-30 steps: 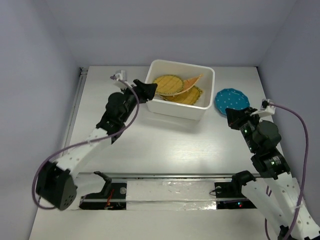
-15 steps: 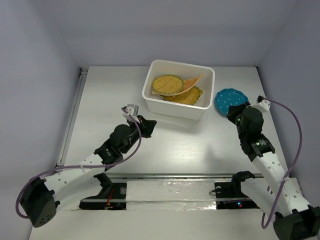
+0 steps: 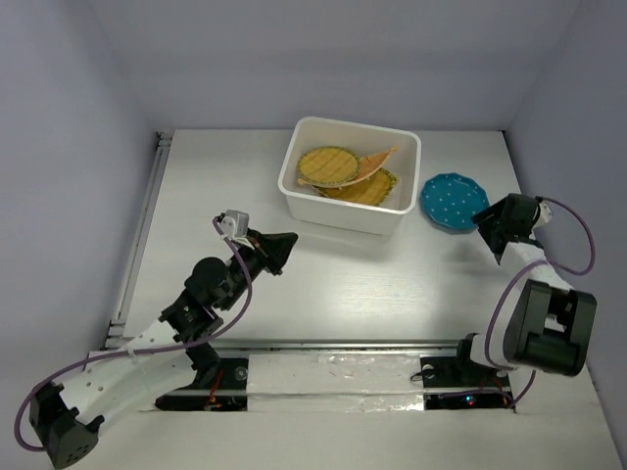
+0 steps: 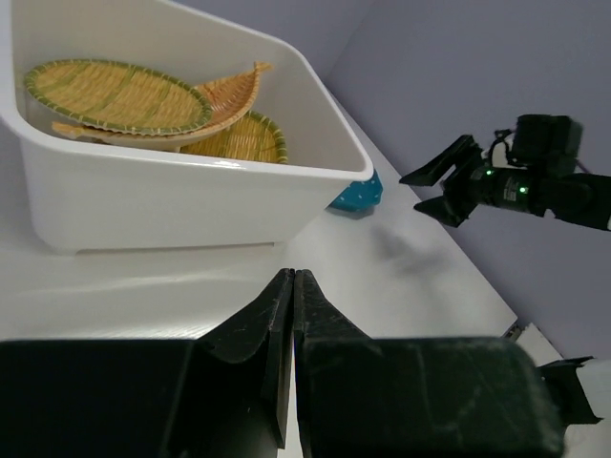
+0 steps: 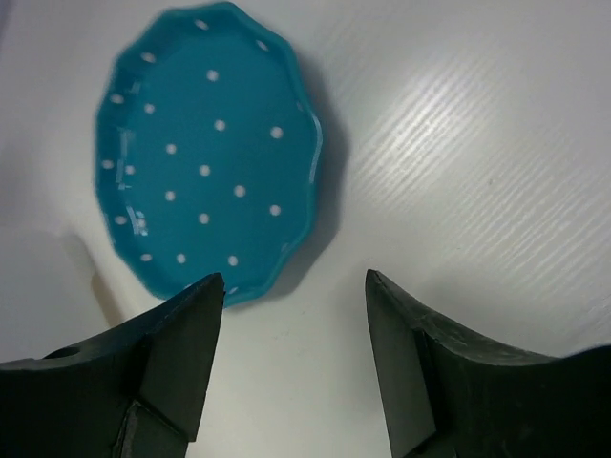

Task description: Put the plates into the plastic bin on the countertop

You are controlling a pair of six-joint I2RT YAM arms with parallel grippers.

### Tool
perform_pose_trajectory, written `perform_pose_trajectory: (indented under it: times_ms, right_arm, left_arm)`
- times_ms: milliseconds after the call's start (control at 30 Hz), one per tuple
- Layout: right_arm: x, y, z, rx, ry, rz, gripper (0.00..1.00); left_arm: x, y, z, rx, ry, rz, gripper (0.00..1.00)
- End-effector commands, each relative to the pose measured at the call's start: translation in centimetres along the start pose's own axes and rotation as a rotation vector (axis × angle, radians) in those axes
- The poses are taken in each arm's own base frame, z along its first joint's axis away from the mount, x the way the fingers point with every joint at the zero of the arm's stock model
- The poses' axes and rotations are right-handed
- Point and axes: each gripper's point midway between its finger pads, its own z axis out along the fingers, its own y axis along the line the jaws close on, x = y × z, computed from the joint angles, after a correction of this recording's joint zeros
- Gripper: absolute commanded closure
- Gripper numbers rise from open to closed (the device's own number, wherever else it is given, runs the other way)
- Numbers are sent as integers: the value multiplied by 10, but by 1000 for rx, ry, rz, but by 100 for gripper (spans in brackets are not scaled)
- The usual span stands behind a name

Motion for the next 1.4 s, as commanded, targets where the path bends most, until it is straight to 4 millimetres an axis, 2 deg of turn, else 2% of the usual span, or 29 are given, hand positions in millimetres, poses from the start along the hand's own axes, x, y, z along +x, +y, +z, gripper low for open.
perform_pose_trajectory:
  times_ms: [0, 33, 100, 233, 300, 333, 400, 433, 567, 667, 833, 933, 1033, 1100, 1267, 1367]
  right_arm:
    - [-20, 22, 14, -71, -11, 66, 33]
    - [-21, 23, 18, -57, -5, 82, 35]
    - [-8, 16, 33, -19, 43, 97, 38]
    - [0, 12, 42, 23, 82, 167, 42]
    - [-8, 18, 45, 25, 76, 177, 43]
    - [1, 12, 49, 63, 113, 180, 43]
    - [-5, 18, 53, 73, 126, 180, 46]
    - [2, 12, 55, 106, 157, 176, 47]
    - [6, 2, 55, 192, 185, 205, 58]
    - [13, -9, 49, 256, 205, 220, 60]
    - [19, -18, 44, 302, 214, 259, 60]
    - [22, -19, 44, 319, 221, 289, 56]
    - [28, -15, 46, 318, 251, 339, 55]
    - [25, -14, 47, 333, 245, 354, 55]
    - [35, 2, 51, 318, 279, 369, 54]
    - [33, 3, 53, 332, 271, 390, 54]
  left_arm:
    - [-2, -5, -5, 35, -15, 9, 100]
    - [-4, -8, -7, 47, -21, 4, 99]
    - [-5, -8, -8, 51, -25, -2, 99]
    - [-12, -10, -13, 61, -53, -13, 99]
    - [-12, -11, -14, 65, -58, -15, 98]
    - [-12, -12, -15, 71, -58, -17, 98]
    - [-13, -13, -15, 77, -57, -17, 98]
    - [-13, -13, -15, 77, -59, -19, 98]
    - [-16, -13, -17, 75, -71, -21, 98]
    - [-18, -10, -19, 64, -81, -22, 98]
    - [-18, -10, -19, 66, -87, -25, 99]
    - [-18, -11, -19, 70, -88, -28, 99]
    - [-17, -10, -19, 68, -84, -28, 98]
    - [-16, -10, -18, 67, -81, -27, 99]
    - [-14, -10, -18, 71, -79, -28, 99]
    - [-12, -9, -16, 65, -68, -25, 99]
